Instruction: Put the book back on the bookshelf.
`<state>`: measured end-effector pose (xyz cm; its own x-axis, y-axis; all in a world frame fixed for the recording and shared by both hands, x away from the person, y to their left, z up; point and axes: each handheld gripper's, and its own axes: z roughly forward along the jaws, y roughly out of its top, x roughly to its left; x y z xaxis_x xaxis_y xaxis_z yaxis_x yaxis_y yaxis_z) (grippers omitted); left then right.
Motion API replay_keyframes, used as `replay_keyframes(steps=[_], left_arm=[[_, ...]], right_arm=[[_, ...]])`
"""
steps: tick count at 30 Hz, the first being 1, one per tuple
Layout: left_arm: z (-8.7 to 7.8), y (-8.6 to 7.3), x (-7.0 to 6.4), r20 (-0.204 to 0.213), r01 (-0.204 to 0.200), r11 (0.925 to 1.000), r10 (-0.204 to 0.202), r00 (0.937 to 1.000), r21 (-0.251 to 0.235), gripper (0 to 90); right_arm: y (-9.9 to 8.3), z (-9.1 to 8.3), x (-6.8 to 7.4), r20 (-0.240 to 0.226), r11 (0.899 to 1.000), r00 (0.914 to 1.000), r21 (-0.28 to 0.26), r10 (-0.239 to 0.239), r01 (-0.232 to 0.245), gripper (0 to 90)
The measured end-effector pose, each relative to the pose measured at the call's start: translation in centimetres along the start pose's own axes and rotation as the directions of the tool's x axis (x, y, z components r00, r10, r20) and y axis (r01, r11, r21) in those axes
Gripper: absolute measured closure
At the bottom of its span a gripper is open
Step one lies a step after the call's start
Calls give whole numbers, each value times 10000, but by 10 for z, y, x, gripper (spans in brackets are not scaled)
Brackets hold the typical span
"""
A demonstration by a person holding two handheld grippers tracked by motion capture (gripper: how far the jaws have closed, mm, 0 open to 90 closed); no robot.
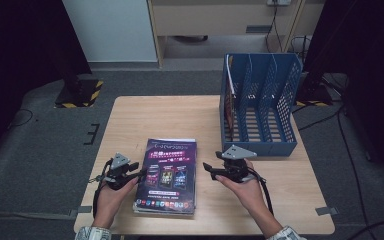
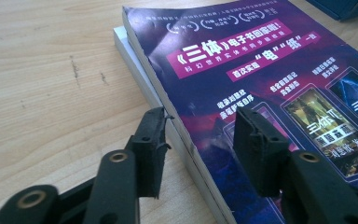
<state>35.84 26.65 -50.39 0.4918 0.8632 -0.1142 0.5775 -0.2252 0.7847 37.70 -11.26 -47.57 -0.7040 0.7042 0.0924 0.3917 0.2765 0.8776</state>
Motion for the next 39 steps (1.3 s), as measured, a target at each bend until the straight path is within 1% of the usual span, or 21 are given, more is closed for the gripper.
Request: replay_keyframes(steps=[4,8,12,16,18,20,23,25,26,29,31,32,33,35,39], left_arm=[[3,0,-1,103,-17,9999,16,9999,139,583],[6,0,-2,245,-44,9999,40,9997,144,614],[6,0,-1,267,-79,9999,75,9996,131,615],[5,1,-3,177,-323,9994,320,9993,158,621],[5,1,-4,165,-355,9992,353,9992,156,621],[5,2,-4,161,-405,9990,402,9991,162,620],[6,3,-7,302,-508,9986,503,9983,159,622],[8,4,-11,333,-730,9971,723,9968,210,621],[8,4,-12,329,-937,9951,927,9952,312,620],[11,5,-17,398,-1150,9927,1135,9927,361,608],[12,5,-18,432,-1157,9926,1140,9925,375,605],[12,5,-18,442,-1167,9924,1150,9924,383,602],[12,5,-17,453,-1116,9930,1097,9929,395,602],[12,5,-17,465,-1076,9934,1057,9933,387,600],[12,5,-19,365,-1216,9918,1202,9921,402,596]], right_arm=[[-2,2,1,-15,9999,10000,117,10,-10,334],[-4,2,0,-4,9998,10000,201,14,-14,332],[-6,4,-1,-29,9993,10000,361,47,-46,323],[-8,7,0,-29,9985,10000,547,19,-17,305],[-9,9,0,-47,9979,10000,646,-38,41,302],[-10,11,1,-127,9968,9999,789,-77,86,298],[-13,15,2,-214,9952,9997,972,-116,136,294],[-14,16,4,-311,9942,9994,1065,-119,152,291],[-15,17,4,-346,9937,9993,1098,-169,206,290],[-16,20,6,-470,9925,9988,1204,-144,200,277],[-17,22,7,-544,9911,9984,1308,-161,231,267],[-19,25,7,-667,9893,9977,1441,-129,224,249],[-19,25,7,-667,9893,9977,1441,-129,224,249],[-21,28,8,-791,9895,9969,1441,36,79,235],[-23,33,9,-1038,9870,9944,1608,180,-10,204]])
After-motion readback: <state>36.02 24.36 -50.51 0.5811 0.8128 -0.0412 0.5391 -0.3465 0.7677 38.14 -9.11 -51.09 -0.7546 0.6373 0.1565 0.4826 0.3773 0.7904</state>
